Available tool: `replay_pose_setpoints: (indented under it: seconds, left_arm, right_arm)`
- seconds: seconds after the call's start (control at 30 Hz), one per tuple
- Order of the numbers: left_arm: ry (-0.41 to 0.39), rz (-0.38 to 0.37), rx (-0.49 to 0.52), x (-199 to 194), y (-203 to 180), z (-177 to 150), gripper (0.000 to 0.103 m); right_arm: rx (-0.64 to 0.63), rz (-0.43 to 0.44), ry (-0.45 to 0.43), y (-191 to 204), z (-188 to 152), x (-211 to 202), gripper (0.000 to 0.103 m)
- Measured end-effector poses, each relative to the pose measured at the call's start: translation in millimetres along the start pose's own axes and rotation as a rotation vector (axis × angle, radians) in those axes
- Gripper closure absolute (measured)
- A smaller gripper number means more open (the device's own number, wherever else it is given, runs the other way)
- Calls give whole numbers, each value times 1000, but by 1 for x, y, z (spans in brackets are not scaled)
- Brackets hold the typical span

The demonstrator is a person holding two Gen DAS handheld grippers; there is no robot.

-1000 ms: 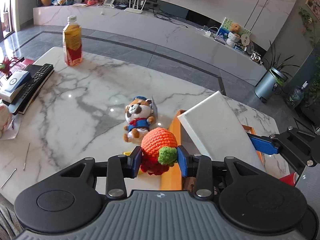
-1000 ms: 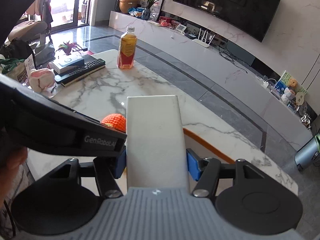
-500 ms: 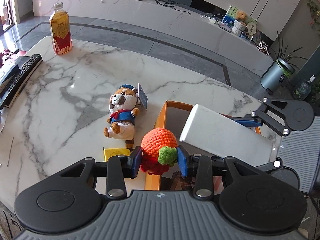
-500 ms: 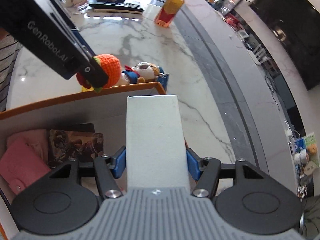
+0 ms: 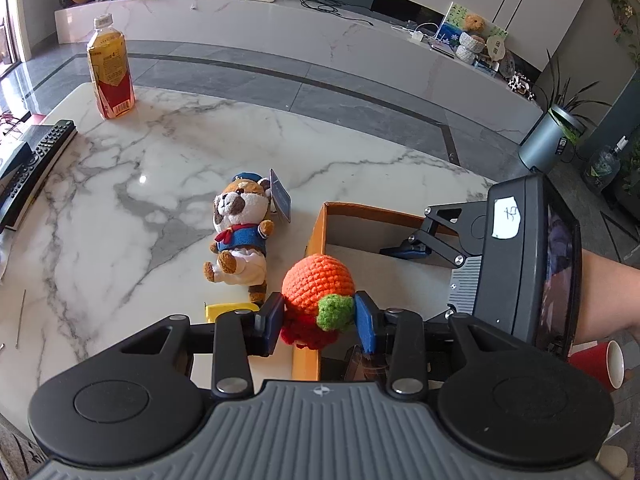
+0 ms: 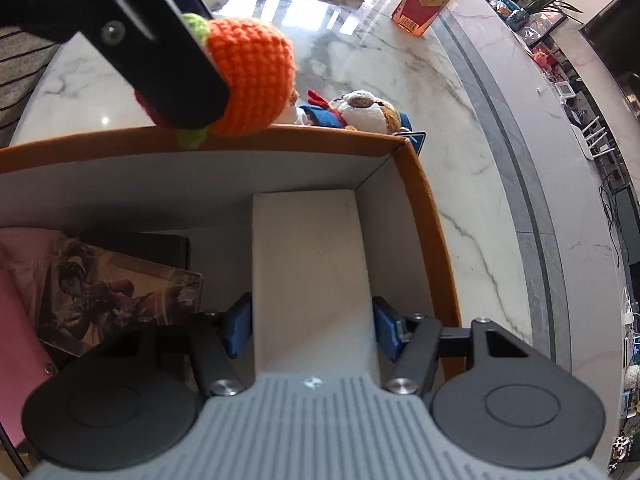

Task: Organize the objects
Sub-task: 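Lower the white box into the orange box with right tool while left holds fruit, then lower the orange crochet fruit into the orange box and open the left tool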

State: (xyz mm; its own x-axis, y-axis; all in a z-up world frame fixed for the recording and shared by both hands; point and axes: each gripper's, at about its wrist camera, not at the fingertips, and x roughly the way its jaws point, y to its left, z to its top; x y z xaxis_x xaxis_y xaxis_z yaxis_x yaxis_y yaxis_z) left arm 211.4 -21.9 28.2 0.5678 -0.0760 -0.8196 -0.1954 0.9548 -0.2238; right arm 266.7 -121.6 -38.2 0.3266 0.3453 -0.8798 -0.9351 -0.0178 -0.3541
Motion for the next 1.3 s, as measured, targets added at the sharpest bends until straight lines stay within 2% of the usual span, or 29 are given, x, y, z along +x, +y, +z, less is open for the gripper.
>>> replay_pose_setpoints:
  seconds: [0.13,0.2,0.33,0.47,0.57,0.67,0.83,0.93,1.03,1.17,1.3]
  left_arm:
    - [4,-22,-20,0,6,0,59]
    - [9,-30,-29,-1,8,-1,59]
    - [12,-33,-33,-3,9,-2,59]
    - [6,-45,-33,-7,7,-3,59]
    - [7,-74,-22,-10,4,-3,59]
    - [13,-148,11,-13,0,-6,59]
    - [-5,-163,57,-21,-10,-7,59]
    - [-3,-195,77,-22,-16,-7,59]
    - [15,-215,116,-18,-27,-9,59]
    - [73,-248,167,-8,-40,-22,59]
    - [174,-336,198,0,-46,-50,59]
  right_arm:
    - [-20,-22,5,8,0,1,40]
    - [12,-9,10,8,1,0,28]
    - [40,-24,-3,7,4,-10,22]
    - [116,-59,28,6,7,-28,5]
    - [175,-121,43,10,4,-48,5]
    - [274,-132,68,17,-3,-71,2]
    - [580,-186,137,27,-25,-94,2]
    - [785,-184,91,41,-45,-106,1]
    - [924,-173,76,59,-58,-112,1]
    - [1002,-151,66,82,-60,-120,2]
    - [1050,-178,86,97,-67,-130,2]
